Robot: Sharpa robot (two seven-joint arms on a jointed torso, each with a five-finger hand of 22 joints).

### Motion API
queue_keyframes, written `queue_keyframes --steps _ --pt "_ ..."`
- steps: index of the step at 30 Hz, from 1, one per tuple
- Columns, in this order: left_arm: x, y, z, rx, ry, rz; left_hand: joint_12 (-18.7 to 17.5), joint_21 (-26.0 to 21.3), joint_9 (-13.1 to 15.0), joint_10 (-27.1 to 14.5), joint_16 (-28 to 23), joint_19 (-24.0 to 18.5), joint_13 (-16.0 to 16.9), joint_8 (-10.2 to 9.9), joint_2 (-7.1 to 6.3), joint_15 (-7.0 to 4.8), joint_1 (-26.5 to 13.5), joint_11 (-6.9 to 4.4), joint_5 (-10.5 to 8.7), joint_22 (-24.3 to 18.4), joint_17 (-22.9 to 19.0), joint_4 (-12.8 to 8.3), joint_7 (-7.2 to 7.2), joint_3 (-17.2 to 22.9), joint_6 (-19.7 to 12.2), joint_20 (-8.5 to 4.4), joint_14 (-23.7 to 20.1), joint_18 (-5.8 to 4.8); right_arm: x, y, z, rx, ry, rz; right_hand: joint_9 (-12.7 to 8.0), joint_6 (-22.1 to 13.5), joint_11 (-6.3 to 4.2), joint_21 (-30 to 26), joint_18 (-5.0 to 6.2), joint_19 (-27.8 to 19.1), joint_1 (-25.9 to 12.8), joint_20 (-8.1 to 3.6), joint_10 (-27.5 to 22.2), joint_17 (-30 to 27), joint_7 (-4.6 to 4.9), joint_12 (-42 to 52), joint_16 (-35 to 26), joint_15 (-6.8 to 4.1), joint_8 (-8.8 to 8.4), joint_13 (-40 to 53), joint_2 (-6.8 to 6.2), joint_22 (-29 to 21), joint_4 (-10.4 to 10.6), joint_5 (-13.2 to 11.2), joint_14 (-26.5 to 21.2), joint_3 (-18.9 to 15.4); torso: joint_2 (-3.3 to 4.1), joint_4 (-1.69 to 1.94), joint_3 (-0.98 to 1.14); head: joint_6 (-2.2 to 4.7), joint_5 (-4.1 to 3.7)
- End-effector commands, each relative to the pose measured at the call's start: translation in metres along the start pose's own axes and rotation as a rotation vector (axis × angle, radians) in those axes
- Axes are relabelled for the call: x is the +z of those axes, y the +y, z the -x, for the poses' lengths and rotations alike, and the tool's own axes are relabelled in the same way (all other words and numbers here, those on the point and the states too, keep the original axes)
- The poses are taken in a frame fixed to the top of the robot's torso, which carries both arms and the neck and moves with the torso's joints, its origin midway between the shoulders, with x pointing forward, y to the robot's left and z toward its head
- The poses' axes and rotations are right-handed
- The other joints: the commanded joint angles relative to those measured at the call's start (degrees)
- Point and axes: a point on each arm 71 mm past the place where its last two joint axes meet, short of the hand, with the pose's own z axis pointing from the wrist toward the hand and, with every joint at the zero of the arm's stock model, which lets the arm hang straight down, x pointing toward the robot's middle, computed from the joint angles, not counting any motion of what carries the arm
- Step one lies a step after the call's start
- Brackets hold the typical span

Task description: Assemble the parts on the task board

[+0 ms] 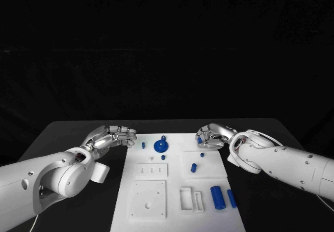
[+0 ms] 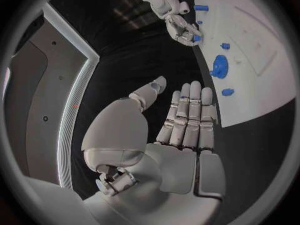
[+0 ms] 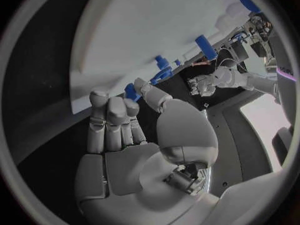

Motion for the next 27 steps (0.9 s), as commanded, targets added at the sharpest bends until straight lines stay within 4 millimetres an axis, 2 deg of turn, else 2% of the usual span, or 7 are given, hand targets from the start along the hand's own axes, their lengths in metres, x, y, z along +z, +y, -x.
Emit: queue_keyframes --steps 1,5,7,10,15,17,27 --pt "0.002 0.002 -0.009 0.012 0.05 0.048 0.9 1.1 0.1 2.2 1.3 2.0 0.4 0.5 -0.04 -1.05 -1.1 -0.93 -0.27 1.2 0.6 0.4 -0.45 -0.5 1.4 -0.76 2.3 1.08 0.003 0.015 0.008 -0.133 -0.026 -0.017 0.1 10.5 -2.33 0.3 3.12 0.1 0.0 -0.52 -1.9 0.0 -2.36 -0.2 -0.2 -0.43 0.14 -0.1 -0.57 1.0 -0.2 -0.2 0.0 0.0 -0.1 0.0 -0.04 0.3 -0.13" --pt "0.003 0.005 -0.016 0.029 0.07 0.109 2.5 3.9 0.0 6.3 4.0 6.1 1.2 0.6 -0.27 -3.51 -3.0 -2.83 -0.81 1.3 1.8 1.2 -1.16 -1.5 3.4 -2.67 6.9 1.63 0.005 0.037 0.01 -0.168 -0.02 0.018 0.3 10.6 -2.41 0.3 3.12 0.3 0.0 -0.63 -1.6 0.0 -2.43 -0.4 -0.3 -0.51 0.11 -0.3 -0.78 0.9 -0.2 -0.2 0.1 0.2 -0.38 -0.06 -0.18 0.44 -0.05" --pt "0.005 0.006 -0.02 0.035 0.077 0.15 3.9 6.6 -0.2 9.8 6.8 9.4 2.2 0.4 -0.53 -5.65 -4.5 -4.38 -1.12 1.4 3.4 2.0 -1.51 -2.3 4.5 -4.26 10.6 2.07 0.007 0.051 0.012 -0.181 -0.019 0.041 0.4 10.7 -2.44 0.3 3.12 0.4 0.1 -0.68 -1.4 0.0 -2.47 -0.5 -0.3 -0.54 0.05 -0.3 -0.91 0.9 -0.2 -0.2 0.2 0.3 -0.59 -0.07 -0.23 0.57 0.07" --pt "0.011 0.0 -0.025 0.069 0.078 0.195 5.3 8.2 -0.3 12.6 8.7 11.2 3.0 0.3 -1.06 -6.75 -5.9 -5.35 -1.11 1.6 4.4 2.8 -1.77 -3.2 4.9 -4.96 12.8 2.27 0.01 0.071 0.012 -0.194 -0.016 0.075 0.4 10.7 -2.45 0.3 3.12 0.4 0.1 -0.7 -1.4 0.0 -2.47 -0.5 -0.3 -0.55 0.04 -0.3 -0.94 0.9 -0.2 -0.2 0.2 0.3 -1.25 -0.13 -0.35 0.56 0.24" --pt "0.019 -0.006 -0.035 0.09 0.086 0.241 6.8 11.5 -0.5 14.9 11.9 14.0 4.3 -0.2 -3.3 -8.83 -8.4 -6.24 -1.62 1.5 6.3 5.1 -2.43 -4.2 5.2 -6.67 15.0 2.83 0.015 0.098 0.006 -0.205 -0.003 0.112 0.4 10.8 -2.47 0.3 3.12 0.5 0.0 -0.72 -1.3 0.0 -2.49 -0.6 -0.3 -0.57 0.01 -0.4 -1.01 0.8 -0.2 -0.2 0.3 0.4 -2.05 -0.11 -0.6 0.71 0.79" --pt "0.023 -0.008 -0.038 0.096 0.078 0.246 7.0 12.5 -0.7 14.8 12.9 14.1 4.7 -0.7 -3.94 -9.24 -8.7 -6.24 -1.57 1.4 6.9 6.0 -2.36 -3.8 4.9 -7.21 14.8 2.8 0.017 0.108 0.002 -0.201 0.005 0.126 0.5 10.8 -2.48 0.3 3.12 0.5 0.0 -0.73 -1.2 0.0 -2.49 -0.6 -0.3 -0.58 -0.03 -0.4 -1.04 0.8 -0.2 -0.2 0.3 0.4 -2.36 -0.05 -0.7 0.69 1.13" --pt "0.038 -0.005 -0.054 0.177 0.072 0.297 6.3 13.8 -1.3 12.9 13.7 13.0 5.2 -1.8 -6.33 -9.12 -8.9 -5.6 -1.57 1.2 7.4 7.8 -1.8 -3.0 4.2 -7.92 13.7 2.18 0.028 0.143 -0.013 -0.18 0.025 0.187 0.6 10.9 -2.51 0.3 3.12 0.6 -0.1 -0.75 -1.0 0.0 -2.52 -0.8 -0.3 -0.61 -0.17 -0.5 -1.15 0.8 -0.2 -0.2 0.4 0.7 -3.47 0.24 -0.88 0.3 2.37"
